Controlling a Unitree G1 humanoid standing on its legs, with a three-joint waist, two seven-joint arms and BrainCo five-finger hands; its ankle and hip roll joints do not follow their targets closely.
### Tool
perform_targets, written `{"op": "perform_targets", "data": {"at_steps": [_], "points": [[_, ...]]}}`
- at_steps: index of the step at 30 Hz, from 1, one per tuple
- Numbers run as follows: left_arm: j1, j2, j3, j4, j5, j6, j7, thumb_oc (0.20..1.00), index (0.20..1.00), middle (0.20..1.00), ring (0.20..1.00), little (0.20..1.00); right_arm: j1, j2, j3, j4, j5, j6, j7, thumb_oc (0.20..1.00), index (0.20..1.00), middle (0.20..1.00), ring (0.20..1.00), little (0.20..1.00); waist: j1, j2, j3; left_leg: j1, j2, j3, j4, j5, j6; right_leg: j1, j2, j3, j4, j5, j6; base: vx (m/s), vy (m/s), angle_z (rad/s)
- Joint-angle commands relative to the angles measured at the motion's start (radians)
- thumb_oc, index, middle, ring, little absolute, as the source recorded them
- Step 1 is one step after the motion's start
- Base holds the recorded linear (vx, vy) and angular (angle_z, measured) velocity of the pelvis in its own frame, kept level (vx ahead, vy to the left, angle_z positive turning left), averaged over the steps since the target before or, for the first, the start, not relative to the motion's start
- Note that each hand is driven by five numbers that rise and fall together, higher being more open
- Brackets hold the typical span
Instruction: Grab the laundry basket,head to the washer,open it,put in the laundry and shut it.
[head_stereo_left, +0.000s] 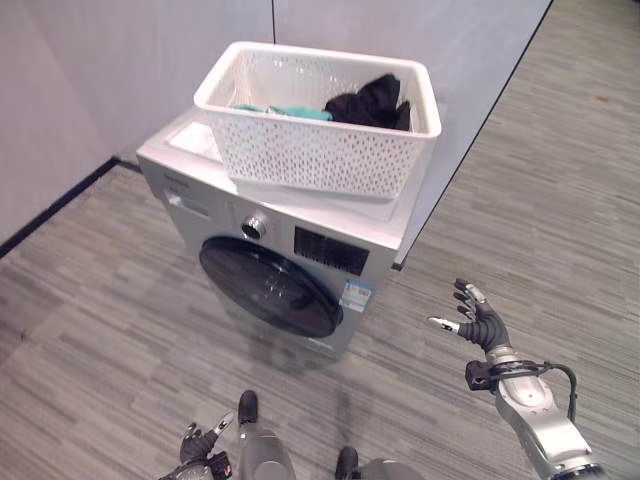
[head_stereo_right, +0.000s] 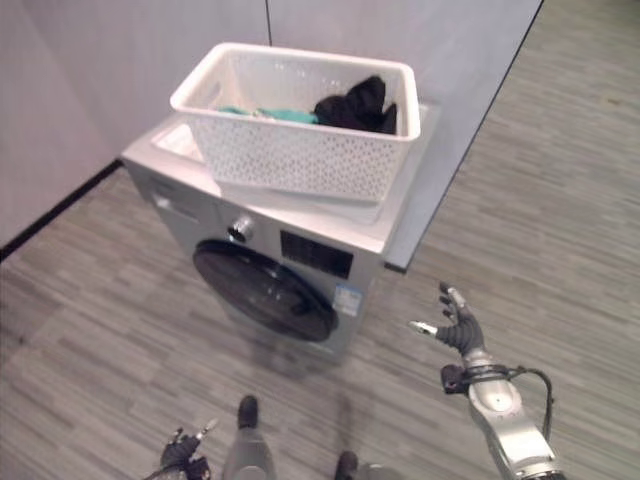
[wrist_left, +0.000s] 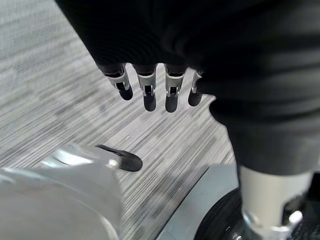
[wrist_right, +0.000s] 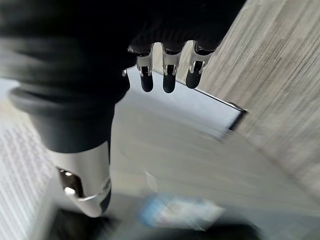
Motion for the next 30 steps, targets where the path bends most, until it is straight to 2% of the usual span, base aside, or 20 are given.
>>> {"op": "perform_targets", "data": {"at_steps": [1, 6, 12, 16, 22, 23, 25, 30], "points": [[-0.003, 0.061, 0.003, -0.061, 0.010, -0.060, -0.003, 1.000, 1.000, 1.000, 1.000, 1.000, -0.057, -0.006, -0.032, -0.101, -0.037, -0.045, 0.076, 1.000, 1.000, 1.000, 1.000, 1.000, -0.024, 0.006, -0.009, 0.078, -0.012, -0.017, 0.063, 0.049, -0.030, 0.212, -0.092, -0.001, -0.313, 0.027, 0.162, -0.05, -0.070, 0.20], [-0.008, 0.055, -0.021, -0.044, 0.027, -0.055, -0.020, 1.000, 1.000, 1.000, 1.000, 1.000, -0.048, -0.008, 0.051, -0.076, -0.048, -0.042, 0.120, 1.000, 1.000, 1.000, 1.000, 1.000, -0.034, 0.033, -0.021, 0.087, 0.007, 0.004, 0.009, 0.104, -0.047, 0.233, -0.066, -0.042, -0.313, 0.002, 0.156, 0.00, -0.016, 0.46], [-0.012, 0.065, -0.043, -0.034, 0.046, -0.066, 0.000, 1.000, 1.000, 1.000, 1.000, 1.000, -0.191, 0.074, 0.175, 0.100, -0.086, -0.032, 0.080, 1.000, 1.000, 1.000, 1.000, 1.000, 0.006, 0.038, -0.016, 0.083, -0.023, -0.030, 0.015, 0.077, -0.042, 0.244, -0.096, -0.061, -0.313, 0.021, 0.169, 0.03, 0.078, 0.04], [-0.016, 0.077, -0.065, -0.057, 0.043, -0.076, 0.011, 1.000, 1.000, 1.000, 1.000, 1.000, -0.292, 0.114, 0.214, 0.222, -0.111, -0.024, 0.035, 1.000, 1.000, 1.000, 1.000, 1.000, 0.045, 0.042, 0.009, 0.044, -0.056, -0.065, 0.028, 0.059, -0.030, 0.228, -0.117, -0.081, -0.313, 0.034, 0.177, 0.00, 0.077, 0.11], [-0.021, 0.095, -0.085, -0.119, 0.023, -0.096, 0.021, 1.000, 1.000, 1.000, 1.000, 1.000, -0.422, 0.157, 0.219, 0.371, -0.137, -0.027, -0.036, 1.000, 1.000, 1.000, 1.000, 1.000, 0.097, 0.060, 0.052, -0.024, -0.104, -0.107, 0.021, 0.059, -0.019, 0.185, -0.140, -0.116, -0.313, 0.047, 0.184, -0.03, 0.079, 0.41], [-0.020, 0.091, -0.077, -0.127, -0.026, -0.103, 0.011, 1.000, 1.000, 1.000, 1.000, 1.000, -0.436, 0.160, 0.206, 0.385, -0.137, -0.028, -0.051, 1.000, 1.000, 1.000, 1.000, 1.000, 0.105, 0.063, 0.055, -0.034, -0.113, -0.111, 0.016, 0.060, -0.016, 0.179, -0.143, -0.122, -0.313, 0.047, 0.186, 0.00, 0.076, 0.33], [-0.017, 0.085, -0.056, -0.141, -0.094, -0.111, -0.005, 1.000, 1.000, 1.000, 1.000, 1.000, -0.434, 0.142, 0.178, 0.369, -0.142, -0.024, -0.065, 1.000, 1.000, 1.000, 1.000, 1.000, 0.108, 0.062, 0.059, -0.046, -0.128, -0.121, 0.007, 0.064, -0.012, 0.171, -0.148, -0.125, -0.313, 0.049, 0.187, 0.00, 0.050, 0.40], [-0.017, 0.099, -0.036, -0.151, -0.091, -0.113, -0.019, 1.000, 1.000, 1.000, 1.000, 1.000, -0.370, 0.077, 0.077, 0.293, -0.185, -0.021, -0.088, 1.000, 1.000, 1.000, 1.000, 1.000, 0.099, 0.060, 0.059, -0.059, -0.150, -0.132, -0.014, 0.071, -0.011, 0.160, -0.155, -0.126, -0.313, 0.050, 0.189, 0.01, 0.020, 0.26]]}}
